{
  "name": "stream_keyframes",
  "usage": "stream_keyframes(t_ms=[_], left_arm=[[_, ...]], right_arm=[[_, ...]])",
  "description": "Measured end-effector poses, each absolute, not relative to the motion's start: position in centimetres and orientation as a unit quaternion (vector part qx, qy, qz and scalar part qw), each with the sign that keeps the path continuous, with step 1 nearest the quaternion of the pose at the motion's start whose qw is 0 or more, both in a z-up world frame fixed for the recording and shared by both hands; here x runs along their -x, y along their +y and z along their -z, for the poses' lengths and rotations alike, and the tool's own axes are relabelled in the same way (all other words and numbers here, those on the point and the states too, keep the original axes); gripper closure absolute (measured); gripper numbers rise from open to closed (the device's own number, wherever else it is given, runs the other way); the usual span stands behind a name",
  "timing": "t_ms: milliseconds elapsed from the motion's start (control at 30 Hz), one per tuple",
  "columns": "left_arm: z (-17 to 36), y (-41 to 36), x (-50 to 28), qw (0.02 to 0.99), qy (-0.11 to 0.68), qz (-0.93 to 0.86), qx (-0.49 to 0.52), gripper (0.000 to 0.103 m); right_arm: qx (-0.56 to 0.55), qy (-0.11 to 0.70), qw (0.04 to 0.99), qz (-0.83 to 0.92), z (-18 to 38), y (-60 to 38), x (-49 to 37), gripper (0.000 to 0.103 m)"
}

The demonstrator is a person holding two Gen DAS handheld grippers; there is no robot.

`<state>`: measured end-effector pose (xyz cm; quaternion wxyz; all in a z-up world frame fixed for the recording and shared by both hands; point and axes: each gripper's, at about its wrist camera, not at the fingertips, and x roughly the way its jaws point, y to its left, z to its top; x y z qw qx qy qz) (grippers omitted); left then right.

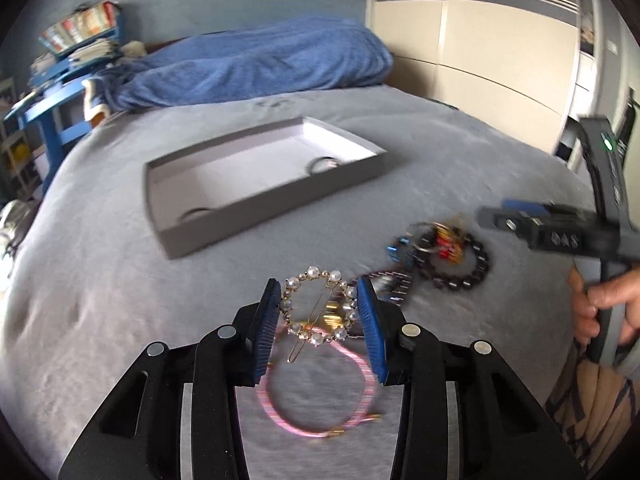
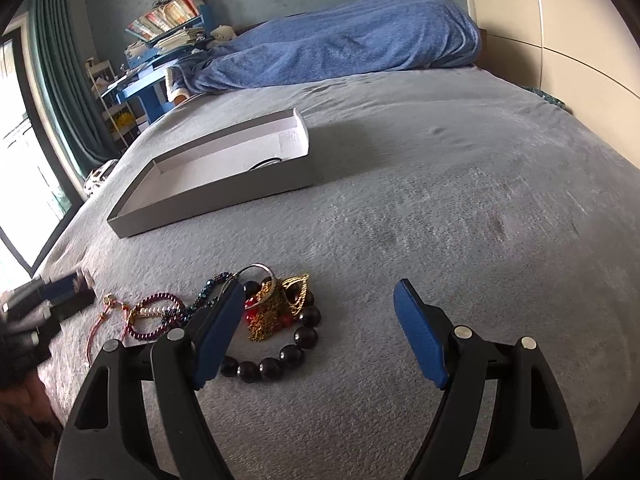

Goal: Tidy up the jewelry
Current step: 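Grasp the pearl circle brooch with the left tool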

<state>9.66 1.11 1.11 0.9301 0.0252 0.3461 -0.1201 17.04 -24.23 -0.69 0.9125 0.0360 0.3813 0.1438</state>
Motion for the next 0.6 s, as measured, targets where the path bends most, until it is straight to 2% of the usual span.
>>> stream_keyframes(t_ms=[200, 333, 600], left_arm=[[-1.6, 4.3, -10.3, 0.934, 0.348, 0.074, 0.02, 0.062], [-1.3, 4.6, -10.5, 0.933, 0.352, 0.067, 0.029, 0.062], [-0.5, 4.1, -10.7, 0.931, 0.358, 0.061, 0.023, 0.062]], right_arm=[[-0.019, 0.389, 0.907, -0.159, 1.1, -23.1, -17.1, 0.03], [-0.013, 0.393, 0.903, -0.172, 1.2, -22.4, -17.1, 0.039], [-0.005, 0.403, 0.893, -0.2, 1.2, -20.5, -17.4, 0.04]])
